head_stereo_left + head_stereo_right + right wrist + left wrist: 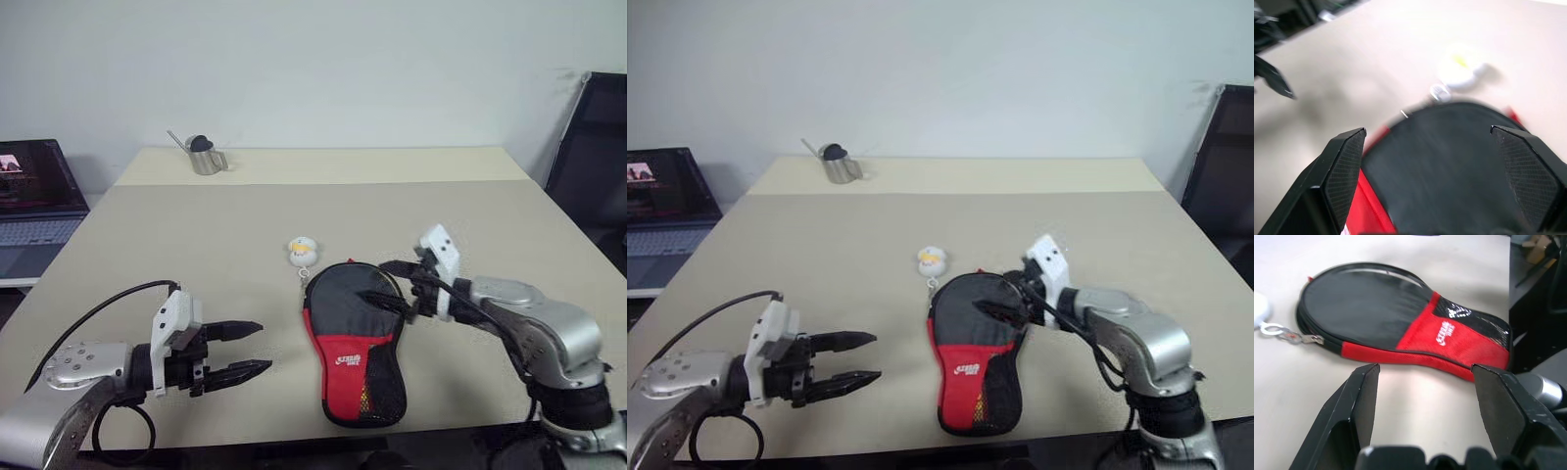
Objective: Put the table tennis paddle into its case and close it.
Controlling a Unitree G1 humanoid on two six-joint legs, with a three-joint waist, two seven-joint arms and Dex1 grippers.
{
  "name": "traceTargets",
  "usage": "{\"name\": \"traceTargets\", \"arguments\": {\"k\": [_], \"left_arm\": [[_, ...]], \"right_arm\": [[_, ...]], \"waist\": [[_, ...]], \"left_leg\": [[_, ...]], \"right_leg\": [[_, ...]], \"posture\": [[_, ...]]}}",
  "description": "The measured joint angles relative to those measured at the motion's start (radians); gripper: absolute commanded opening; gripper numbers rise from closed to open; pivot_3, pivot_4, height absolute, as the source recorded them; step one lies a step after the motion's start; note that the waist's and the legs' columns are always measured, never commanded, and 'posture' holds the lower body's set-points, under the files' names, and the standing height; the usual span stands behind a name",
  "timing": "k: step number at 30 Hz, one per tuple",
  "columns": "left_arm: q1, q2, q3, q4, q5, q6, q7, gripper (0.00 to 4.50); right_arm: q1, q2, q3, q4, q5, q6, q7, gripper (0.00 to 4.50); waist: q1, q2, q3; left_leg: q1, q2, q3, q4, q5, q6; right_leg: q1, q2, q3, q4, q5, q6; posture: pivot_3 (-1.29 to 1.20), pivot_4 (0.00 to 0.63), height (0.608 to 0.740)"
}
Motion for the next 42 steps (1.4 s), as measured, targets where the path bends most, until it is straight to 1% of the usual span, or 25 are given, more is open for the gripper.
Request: {"name": "traceTargets", "arguments": {"k": [4,8,11,13,15,18,20,21,23,29,32,37,40,42], "left_arm": [[-0.032,-0.018,0.002,0.006,-0.001,0.022,0.064,3.25],[-0.095,-0.066,0.003,0.023,0.003,0.052,0.183,3.25],[-0.147,-0.092,-0.006,0.032,0.035,0.070,0.273,3.25],[-0.211,-0.113,-0.031,0.056,0.076,0.090,0.346,3.25],[-0.270,-0.141,-0.056,0.086,0.096,0.115,0.398,3.25],[-0.365,-0.175,-0.100,0.149,0.123,0.142,0.440,3.25],[-0.428,-0.196,-0.127,0.198,0.134,0.152,0.452,3.61],[-0.481,-0.216,-0.145,0.248,0.141,0.154,0.452,3.81],[-0.555,-0.246,-0.167,0.330,0.160,0.155,0.457,4.47],[-0.776,-0.342,-0.228,0.667,0.271,0.108,0.496,4.47],[-0.915,-0.401,-0.252,0.917,0.334,0.045,0.490,4.47],[-1.089,-0.477,-0.280,1.289,0.414,-0.054,0.438,4.47],[-1.138,-0.512,-0.287,1.427,0.446,-0.111,0.393,4.47],[-1.162,-0.523,-0.290,1.484,0.466,-0.138,0.364,4.47]], "right_arm": [[-0.025,0.038,0.083,0.108,-0.058,-0.120,0.007,4.47],[-0.028,0.081,0.173,0.248,-0.132,-0.254,0.027,4.47],[-0.024,0.102,0.223,0.324,-0.184,-0.338,0.047,4.47],[-0.015,0.116,0.256,0.381,-0.223,-0.392,0.051,4.47],[-0.001,0.122,0.270,0.422,-0.243,-0.423,0.053,4.47],[0.000,0.135,0.264,0.448,-0.264,-0.450,0.045,4.47],[0.001,0.143,0.262,0.452,-0.267,-0.458,0.044,4.50],[0.002,0.146,0.261,0.454,-0.268,-0.461,0.043,4.50],[0.006,0.158,0.261,0.454,-0.269,-0.464,0.042,4.50],[0.015,0.176,0.257,0.449,-0.274,-0.464,0.031,4.50],[0.019,0.187,0.253,0.447,-0.275,-0.462,0.019,4.50],[0.028,0.206,0.251,0.427,-0.276,-0.444,-0.006,4.50],[0.036,0.213,0.251,0.412,-0.276,-0.437,-0.023,4.50],[0.039,0.214,0.251,0.406,-0.276,-0.431,-0.028,4.50]], "waist": [[0.004,0.000,0.000],[0.003,0.000,0.000],[0.004,0.000,0.000],[0.006,0.000,0.000],[0.009,0.000,0.000],[0.010,0.000,0.000],[0.011,0.000,0.000],[0.012,0.000,0.000],[0.015,0.000,0.000],[0.017,-0.001,0.000],[0.024,-0.001,0.000],[0.025,-0.001,0.000],[0.024,-0.001,0.000],[0.024,-0.001,0.000]], "left_leg": [[-0.001,0.000,0.000,0.000,0.000,0.000],[-0.001,0.000,0.000,0.001,0.000,0.000],[-0.001,0.000,-0.001,0.001,0.000,0.000],[-0.001,0.000,-0.001,0.001,0.000,0.000],[-0.001,-0.001,-0.001,0.001,0.000,0.000],[-0.001,-0.001,-0.001,0.002,0.000,0.000],[-0.001,-0.001,-0.001,0.002,0.000,0.000],[-0.001,-0.001,-0.002,0.002,0.000,0.000],[-0.001,-0.001,-0.002,0.002,0.000,0.000],[-0.002,-0.001,-0.001,0.003,0.000,0.000],[-0.003,-0.002,-0.002,0.004,0.000,0.000],[-0.004,-0.002,-0.002,0.005,0.000,0.000],[-0.005,-0.002,-0.001,0.005,0.000,0.000],[-0.005,-0.002,-0.002,0.004,0.000,0.000]], "right_leg": [[0.000,0.000,0.000,0.000,0.000,0.000],[0.000,0.000,0.000,0.000,0.000,0.000],[0.000,0.000,0.000,0.000,0.001,0.000],[0.000,0.000,-0.001,0.000,0.001,0.000],[0.000,0.000,-0.001,0.000,0.003,-0.003],[0.001,0.000,-0.001,0.000,0.004,-0.002],[0.001,0.000,-0.001,0.000,0.004,-0.002],[0.001,0.000,-0.001,0.001,0.004,-0.003],[0.001,0.000,-0.001,0.001,0.004,-0.003],[0.001,0.001,-0.001,0.001,0.005,-0.003],[0.001,0.001,-0.002,0.001,0.005,-0.003],[0.001,0.001,-0.003,0.000,0.005,-0.003],[0.000,0.001,-0.004,0.000,0.005,-0.003],[0.000,0.001,-0.004,0.000,0.005,-0.003]], "posture": [[0.00,0.150,0.740],[0.00,0.150,0.740],[0.00,0.150,0.740],[0.00,0.150,0.740],[0.00,0.150,0.740],[0.00,0.150,0.740],[0.00,0.150,0.740],[0.00,0.150,0.740],[0.00,0.150,0.740],[0.00,0.150,0.740],[0.00,0.150,0.740],[0.00,0.150,0.740],[0.00,0.150,0.740],[0.00,0.150,0.740]]}}
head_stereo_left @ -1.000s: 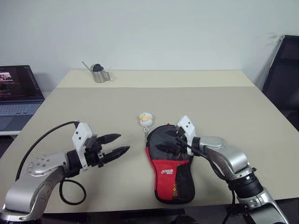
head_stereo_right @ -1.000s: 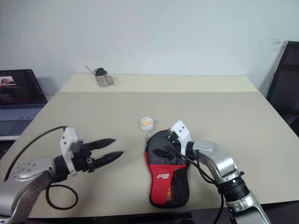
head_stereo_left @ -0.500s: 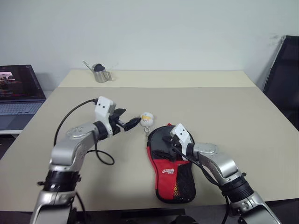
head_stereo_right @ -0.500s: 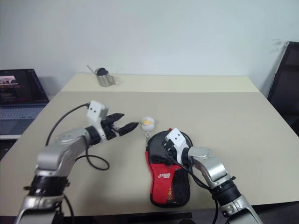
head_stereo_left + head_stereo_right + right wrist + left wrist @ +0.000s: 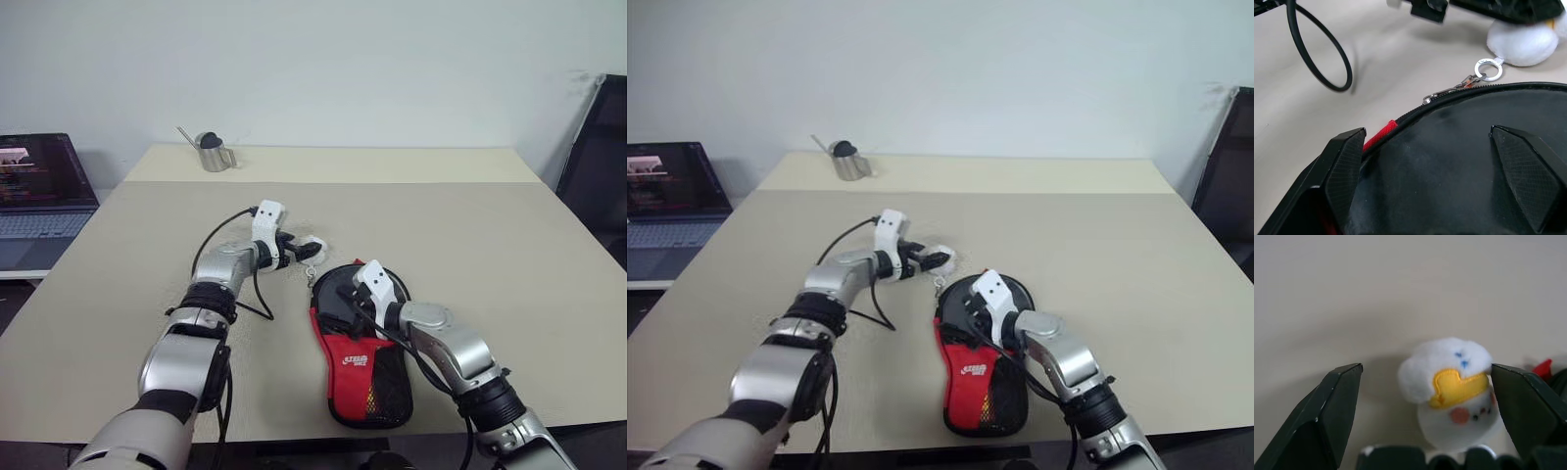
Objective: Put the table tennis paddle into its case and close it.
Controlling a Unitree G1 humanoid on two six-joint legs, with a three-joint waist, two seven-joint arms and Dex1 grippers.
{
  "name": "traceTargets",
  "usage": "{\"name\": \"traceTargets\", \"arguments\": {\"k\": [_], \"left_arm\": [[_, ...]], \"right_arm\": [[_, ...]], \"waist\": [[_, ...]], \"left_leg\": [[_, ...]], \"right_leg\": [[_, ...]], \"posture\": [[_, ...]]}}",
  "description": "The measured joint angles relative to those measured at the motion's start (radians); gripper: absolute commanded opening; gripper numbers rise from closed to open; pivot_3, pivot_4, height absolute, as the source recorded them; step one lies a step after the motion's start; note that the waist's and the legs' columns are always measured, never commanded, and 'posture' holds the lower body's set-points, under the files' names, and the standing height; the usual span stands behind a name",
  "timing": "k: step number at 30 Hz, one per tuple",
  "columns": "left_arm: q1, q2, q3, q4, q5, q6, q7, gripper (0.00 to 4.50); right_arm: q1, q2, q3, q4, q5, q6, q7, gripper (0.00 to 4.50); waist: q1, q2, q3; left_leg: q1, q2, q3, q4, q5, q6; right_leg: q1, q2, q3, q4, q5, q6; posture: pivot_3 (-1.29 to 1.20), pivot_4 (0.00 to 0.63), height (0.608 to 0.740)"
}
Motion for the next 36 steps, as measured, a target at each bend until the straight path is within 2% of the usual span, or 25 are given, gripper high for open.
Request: {"name": "traceTargets", "arguments": {"k": [5,10,11,13,20,23,24,36], "left_arm": [[-0.047,-0.021,-0.014,0.110,0.062,-0.065,-0.009,4.47],[-0.048,-0.037,-0.018,0.144,0.112,-0.106,-0.028,4.47],[-0.048,-0.040,-0.018,0.144,0.119,-0.108,-0.033,4.31],[-0.048,-0.046,-0.019,0.144,0.127,-0.114,-0.051,3.86],[-0.039,-0.055,-0.019,0.144,0.142,-0.125,-0.080,1.39],[-0.039,-0.057,-0.017,0.140,0.147,-0.129,-0.087,0.49],[-0.038,-0.057,-0.017,0.138,0.149,-0.129,-0.087,0.31],[-0.013,-0.054,-0.024,0.106,0.173,-0.130,-0.096,0.25]], "right_arm": [[0.018,0.004,-0.002,-0.027,0.000,0.014,-0.022,4.50],[0.021,0.008,-0.011,-0.029,-0.003,0.018,-0.059,4.50],[0.021,0.008,-0.014,-0.030,-0.004,0.021,-0.064,4.50],[0.021,0.004,-0.032,-0.037,-0.001,0.037,-0.070,4.50],[0.035,-0.035,-0.075,-0.045,-0.005,0.044,-0.081,4.50],[0.053,-0.064,-0.053,-0.043,-0.041,-0.007,-0.068,4.50],[0.060,-0.067,-0.048,-0.043,-0.049,-0.021,-0.060,4.50],[0.055,-0.071,-0.019,0.002,-0.087,-0.051,-0.010,4.50]], "waist": [[0.001,0.000,0.000],[0.001,0.000,0.000],[0.001,0.000,0.000],[0.002,0.000,0.000],[0.001,0.000,0.000],[0.001,0.000,0.000],[0.001,-0.001,0.000],[-0.001,-0.002,-0.004]], "left_leg": [[0.000,0.000,0.000,0.000,0.000,0.000],[0.000,0.000,0.000,0.000,0.000,0.000],[0.000,0.000,0.000,0.000,0.000,0.000],[0.000,0.000,0.000,0.000,0.000,0.000],[0.000,0.000,0.000,0.000,0.000,0.000],[0.001,0.000,0.000,0.000,0.000,0.000],[0.002,-0.001,0.000,0.000,0.000,0.000],[0.008,0.000,0.001,0.000,0.000,0.000]], "right_leg": [[0.000,0.000,0.000,0.000,0.000,0.000],[0.000,0.000,0.000,0.001,0.000,0.001],[0.000,0.000,0.000,0.001,0.000,0.001],[0.000,0.000,0.000,0.001,0.000,0.001],[0.000,0.000,0.000,0.001,0.000,0.001],[0.001,0.000,0.000,0.001,0.000,0.001],[0.002,0.000,0.000,0.001,0.000,0.001],[0.006,0.000,0.001,0.002,0.000,0.004]], "posture": [[0.00,0.150,0.740],[0.00,0.150,0.740],[0.00,0.150,0.740],[0.00,0.150,0.740],[0.00,0.150,0.740],[0.00,0.150,0.740],[0.00,0.150,0.740],[0.00,0.150,0.740]]}}
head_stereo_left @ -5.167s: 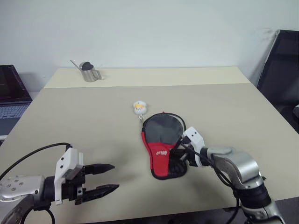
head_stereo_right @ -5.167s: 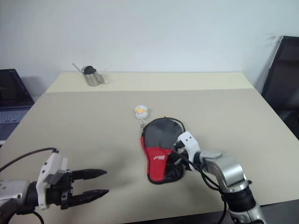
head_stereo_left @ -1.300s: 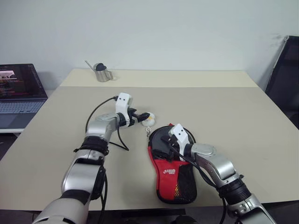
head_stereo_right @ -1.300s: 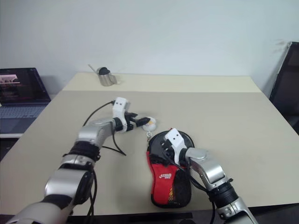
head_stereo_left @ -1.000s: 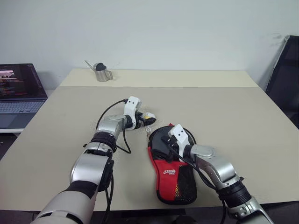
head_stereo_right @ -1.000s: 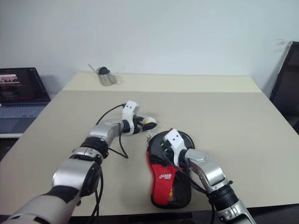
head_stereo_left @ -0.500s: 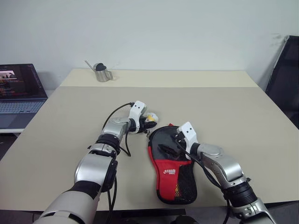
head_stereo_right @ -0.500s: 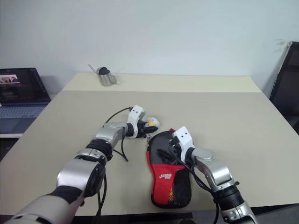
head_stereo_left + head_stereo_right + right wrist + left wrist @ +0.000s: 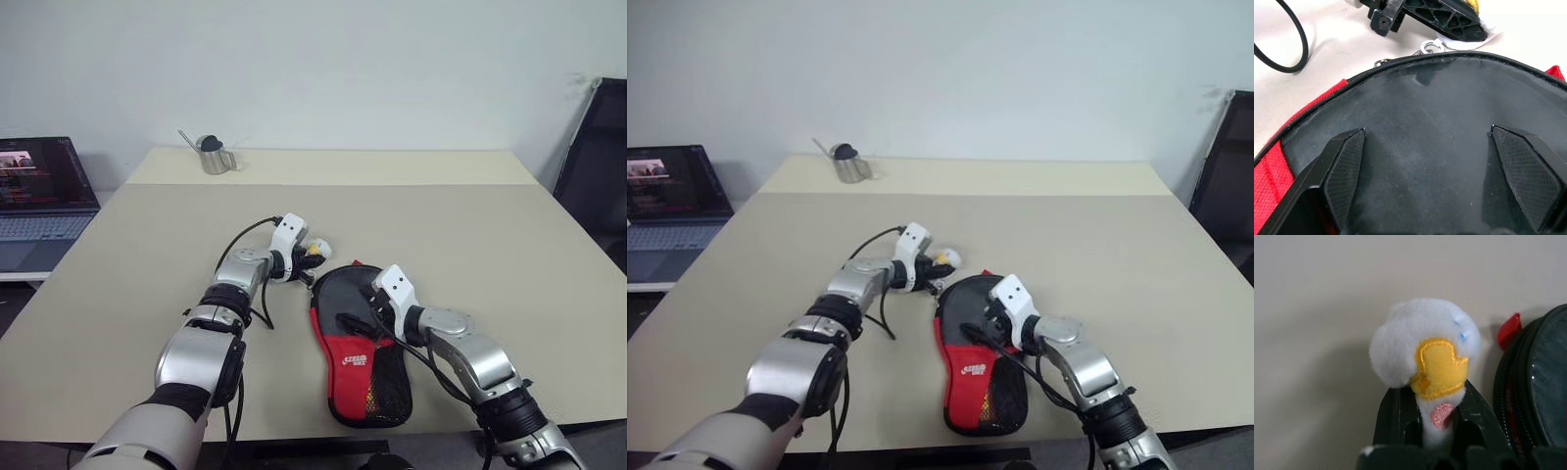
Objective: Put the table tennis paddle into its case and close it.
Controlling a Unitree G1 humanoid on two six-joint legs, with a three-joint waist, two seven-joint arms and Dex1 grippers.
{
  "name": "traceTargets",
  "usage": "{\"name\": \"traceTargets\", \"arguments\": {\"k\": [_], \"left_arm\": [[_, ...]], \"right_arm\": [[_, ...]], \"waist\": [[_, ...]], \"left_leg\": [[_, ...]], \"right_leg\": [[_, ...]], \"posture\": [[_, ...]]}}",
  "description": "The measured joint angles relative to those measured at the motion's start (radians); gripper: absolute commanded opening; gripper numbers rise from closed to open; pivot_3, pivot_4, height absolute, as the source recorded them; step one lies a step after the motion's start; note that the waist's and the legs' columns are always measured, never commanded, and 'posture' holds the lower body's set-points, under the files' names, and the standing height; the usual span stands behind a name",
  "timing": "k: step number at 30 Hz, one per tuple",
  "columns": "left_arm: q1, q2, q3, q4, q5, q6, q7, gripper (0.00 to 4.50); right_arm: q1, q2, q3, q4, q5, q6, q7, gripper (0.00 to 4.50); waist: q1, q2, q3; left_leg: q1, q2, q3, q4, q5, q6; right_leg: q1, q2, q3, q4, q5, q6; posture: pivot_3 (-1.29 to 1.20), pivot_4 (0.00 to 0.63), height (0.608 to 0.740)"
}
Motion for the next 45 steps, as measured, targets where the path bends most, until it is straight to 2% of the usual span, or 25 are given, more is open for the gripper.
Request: {"name": "traceTargets", "arguments": {"k": [8,13,29,37,45], "left_arm": [[-0.031,-0.036,-0.046,0.082,0.084,-0.140,0.054,0.25],[-0.085,-0.088,-0.060,0.157,0.142,-0.216,0.180,0.25],[-0.171,-0.158,-0.171,0.232,0.378,-0.386,0.482,0.25],[-0.204,-0.218,-0.235,0.251,0.477,-0.418,0.578,0.25],[-0.225,-0.308,-0.300,0.259,0.553,-0.464,0.600,0.25]], "right_arm": [[-0.027,0.036,0.010,0.045,-0.038,0.021,-0.027,4.50],[-0.017,0.055,0.009,0.034,-0.046,0.039,-0.045,4.50],[0.115,0.069,0.011,-0.149,-0.057,0.131,-0.096,4.50],[0.182,0.080,0.012,-0.245,-0.056,0.177,-0.134,4.50],[0.223,0.081,0.013,-0.306,-0.056,0.213,-0.156,4.50]], "waist": [[-0.002,-0.002,-0.008],[-0.004,-0.003,-0.013],[0.003,-0.002,-0.024],[0.003,-0.002,-0.024],[0.005,-0.002,-0.024]], "left_leg": [[0.002,0.000,0.001,0.000,0.002,0.003],[0.002,-0.001,0.002,0.000,0.002,0.004],[0.002,-0.001,0.002,0.000,0.002,0.003],[0.002,-0.002,0.002,-0.001,0.002,0.003],[0.002,-0.003,0.002,-0.001,0.002,0.003]], "right_leg": [[0.001,0.000,0.001,0.000,0.003,0.004],[0.001,0.000,0.002,0.000,0.003,0.005],[0.002,0.000,0.002,-0.001,0.003,0.005],[0.002,0.000,0.003,-0.002,0.003,0.005],[0.002,0.000,0.003,-0.003,0.003,0.006]], "posture": [[0.00,0.150,0.740],[0.00,0.150,0.740],[0.00,0.150,0.740],[0.00,0.150,0.740],[0.00,0.150,0.740]]}}
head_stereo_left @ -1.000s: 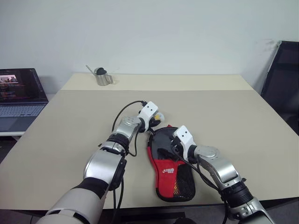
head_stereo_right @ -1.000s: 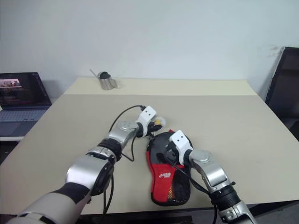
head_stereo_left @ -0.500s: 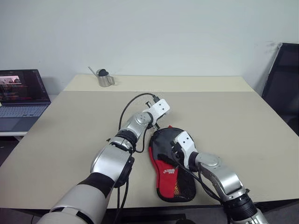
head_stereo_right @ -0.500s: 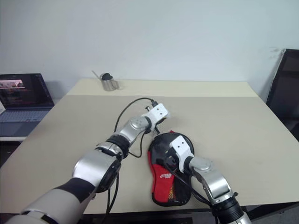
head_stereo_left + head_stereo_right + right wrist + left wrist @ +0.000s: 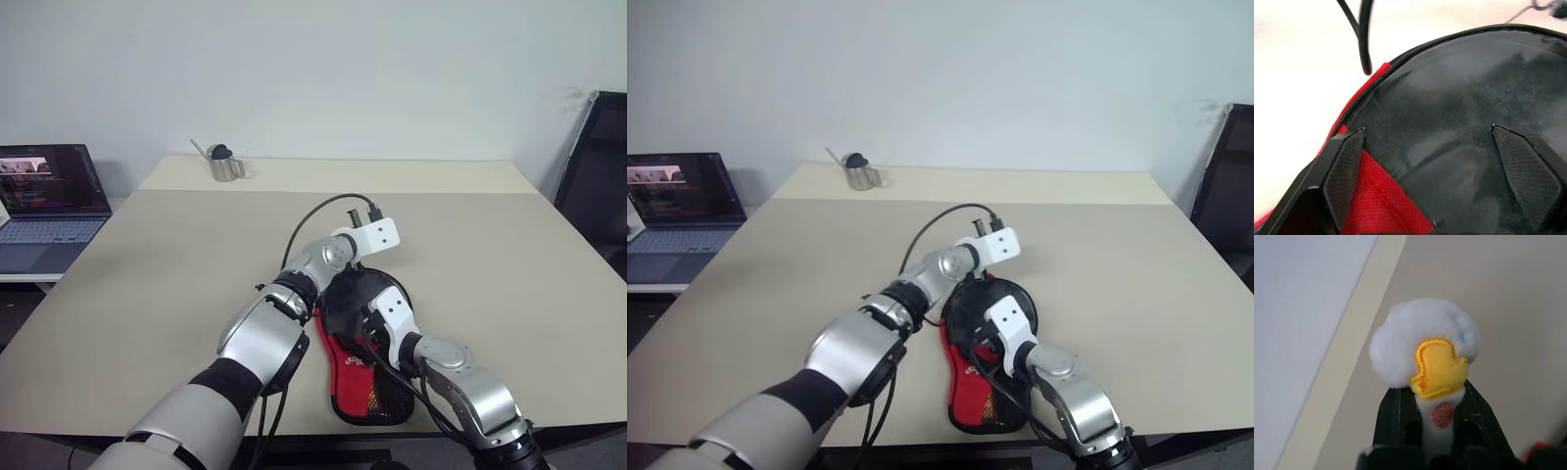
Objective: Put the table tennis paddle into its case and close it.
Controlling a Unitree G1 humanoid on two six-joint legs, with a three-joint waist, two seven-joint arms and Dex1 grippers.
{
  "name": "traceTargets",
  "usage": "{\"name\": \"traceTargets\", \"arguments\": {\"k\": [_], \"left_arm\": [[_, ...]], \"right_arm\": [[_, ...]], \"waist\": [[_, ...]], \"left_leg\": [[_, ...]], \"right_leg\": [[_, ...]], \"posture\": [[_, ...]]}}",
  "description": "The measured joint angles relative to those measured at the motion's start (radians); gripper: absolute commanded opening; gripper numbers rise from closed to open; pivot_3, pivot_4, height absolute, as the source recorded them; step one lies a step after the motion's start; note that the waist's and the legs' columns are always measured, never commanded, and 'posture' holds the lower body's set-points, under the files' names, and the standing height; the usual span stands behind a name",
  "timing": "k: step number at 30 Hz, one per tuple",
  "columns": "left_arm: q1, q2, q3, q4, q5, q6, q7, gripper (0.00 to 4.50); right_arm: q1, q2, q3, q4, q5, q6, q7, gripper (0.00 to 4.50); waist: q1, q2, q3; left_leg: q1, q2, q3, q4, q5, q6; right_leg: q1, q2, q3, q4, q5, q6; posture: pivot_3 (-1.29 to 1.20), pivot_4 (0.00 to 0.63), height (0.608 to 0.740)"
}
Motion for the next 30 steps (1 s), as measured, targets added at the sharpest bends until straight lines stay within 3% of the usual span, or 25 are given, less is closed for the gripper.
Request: {"name": "traceTargets", "arguments": {"k": [17,28,29,30], "left_arm": [[-0.015,-0.096,-0.037,0.013,0.039,-0.045,-0.038,0.25],[0.035,-0.081,-0.041,-0.007,0.031,-0.014,-0.138,4.19],[0.035,-0.079,-0.042,-0.012,0.032,-0.014,-0.140,4.48],[0.035,-0.077,-0.042,-0.015,0.031,-0.014,-0.143,4.48]], "right_arm": [[0.005,0.001,-0.002,-0.007,0.003,0.004,-0.008,4.50],[0.003,0.004,0.000,-0.005,0.020,0.011,-0.008,4.50],[0.001,0.004,0.000,-0.004,0.020,0.014,-0.007,4.50],[-0.003,0.003,0.000,-0.003,0.021,0.018,-0.006,4.50]], "waist": [[0.002,0.000,0.000],[-0.004,0.001,-0.002],[-0.005,0.002,-0.002],[-0.005,0.002,-0.002]], "left_leg": [[-0.001,-0.003,-0.001,-0.001,0.000,0.000],[0.001,-0.003,-0.002,-0.003,0.000,0.000],[0.001,-0.003,-0.002,-0.003,0.000,0.000],[0.001,-0.003,-0.002,-0.003,0.000,0.000]], "right_leg": [[0.000,-0.001,0.000,-0.001,0.000,0.000],[0.000,-0.001,0.001,-0.001,0.000,0.000],[0.001,-0.001,0.001,-0.001,0.000,0.000],[0.001,-0.001,0.001,-0.001,0.000,0.000]], "posture": [[0.00,0.150,0.740],[0.00,0.150,0.740],[0.00,0.150,0.740],[0.00,0.150,0.740]]}}
